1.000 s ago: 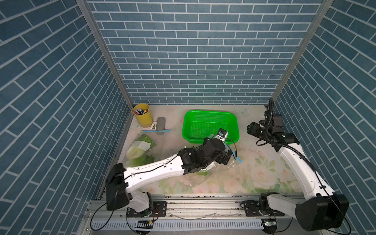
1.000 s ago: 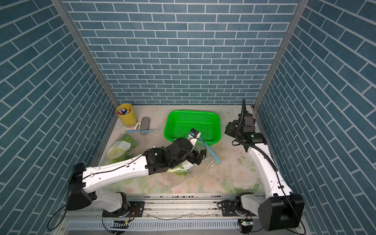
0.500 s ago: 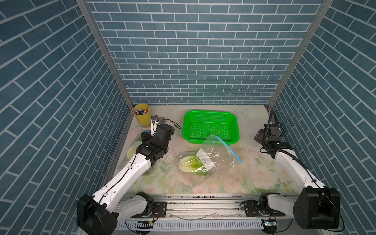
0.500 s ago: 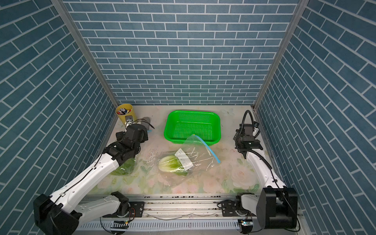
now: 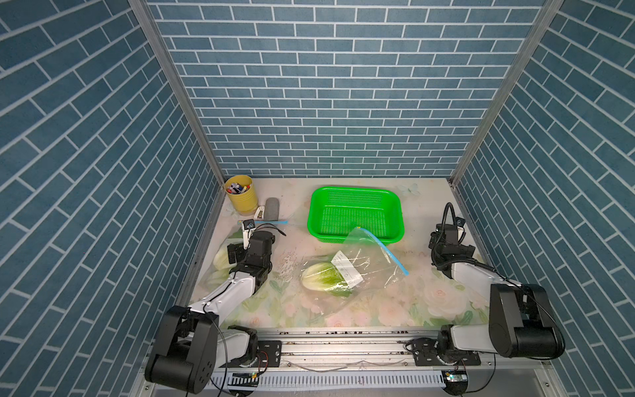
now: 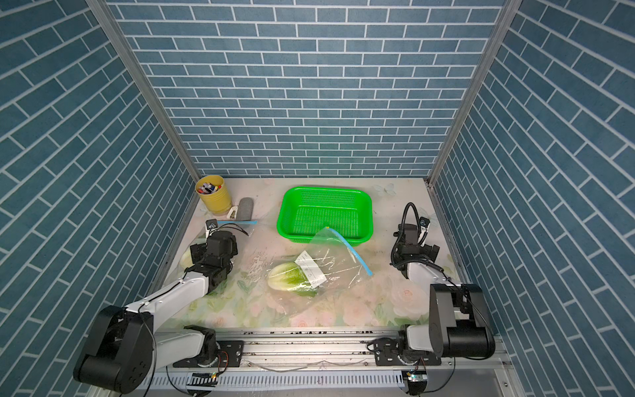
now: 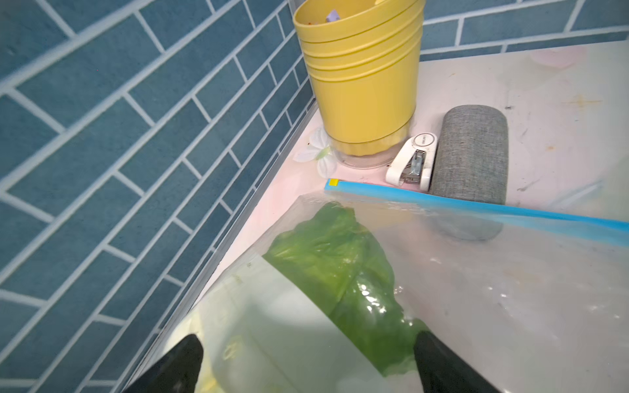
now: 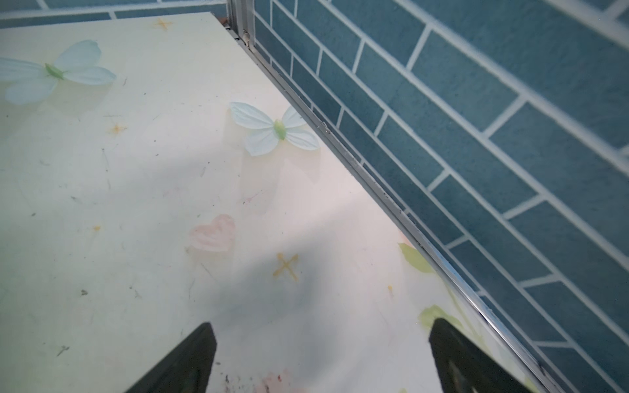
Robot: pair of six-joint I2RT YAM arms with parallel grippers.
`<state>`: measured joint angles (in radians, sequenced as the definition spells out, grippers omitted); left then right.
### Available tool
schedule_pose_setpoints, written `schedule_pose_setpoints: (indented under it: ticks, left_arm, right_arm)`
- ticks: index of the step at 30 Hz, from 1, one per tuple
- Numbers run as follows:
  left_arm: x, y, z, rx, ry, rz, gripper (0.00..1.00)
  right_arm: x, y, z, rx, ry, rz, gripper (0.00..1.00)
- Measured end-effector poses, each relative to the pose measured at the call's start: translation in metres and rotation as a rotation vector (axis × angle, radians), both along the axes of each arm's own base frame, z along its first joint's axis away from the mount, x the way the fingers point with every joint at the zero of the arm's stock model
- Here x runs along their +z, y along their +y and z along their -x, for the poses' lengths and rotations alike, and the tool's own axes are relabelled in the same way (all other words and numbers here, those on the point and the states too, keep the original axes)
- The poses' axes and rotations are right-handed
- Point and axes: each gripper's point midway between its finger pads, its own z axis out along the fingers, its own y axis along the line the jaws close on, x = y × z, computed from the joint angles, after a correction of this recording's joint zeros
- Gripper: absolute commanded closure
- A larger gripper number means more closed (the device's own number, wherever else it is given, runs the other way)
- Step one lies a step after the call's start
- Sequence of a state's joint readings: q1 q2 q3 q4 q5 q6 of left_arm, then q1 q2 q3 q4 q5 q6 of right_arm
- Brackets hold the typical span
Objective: Put the chinese cabbages into a zipper bag and zip it
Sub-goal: Reset both arms
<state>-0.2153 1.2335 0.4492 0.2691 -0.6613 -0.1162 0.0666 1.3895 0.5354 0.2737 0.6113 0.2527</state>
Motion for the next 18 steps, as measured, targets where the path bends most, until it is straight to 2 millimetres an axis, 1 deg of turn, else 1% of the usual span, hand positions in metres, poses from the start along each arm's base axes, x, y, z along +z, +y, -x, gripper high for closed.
schedule_pose_setpoints:
  ticks: [3, 6, 8, 11, 15, 18]
  left_arm:
    - [-0.005, -0.005, -0.01, -0.047, -0.023, -0.011, 0.0]
    - [-0.005, -0.011, -0.022, -0.097, -0.068, -0.016, 0.01]
    - [-0.011, -0.012, -0.026, -0.131, -0.09, -0.008, 0.01]
    - [-0.021, -0.012, -0.031, -0.169, -0.089, 0.003, 0.01]
    - [-0.021, -0.02, -0.04, -0.231, -0.115, 0.019, 0.0]
    - [-0.025, -0.021, -0.046, -0.263, -0.105, 0.041, 0.01]
  right_arm:
    - [-0.009, 0.008, -0.01, 0.075, -0.018, 0.003, 0.01]
    - [-0.009, 0.017, -0.025, 0.146, -0.054, -0.008, 0.01]
    - [-0.008, 0.021, -0.031, 0.19, -0.082, -0.022, 0.01]
    - [-0.007, 0.028, -0.031, 0.245, -0.125, -0.035, 0.01]
    - [-0.015, 0.035, -0.025, 0.296, -0.128, -0.052, 0.01]
    - [-0.009, 0.041, -0.029, 0.333, -0.155, -0.06, 0.01]
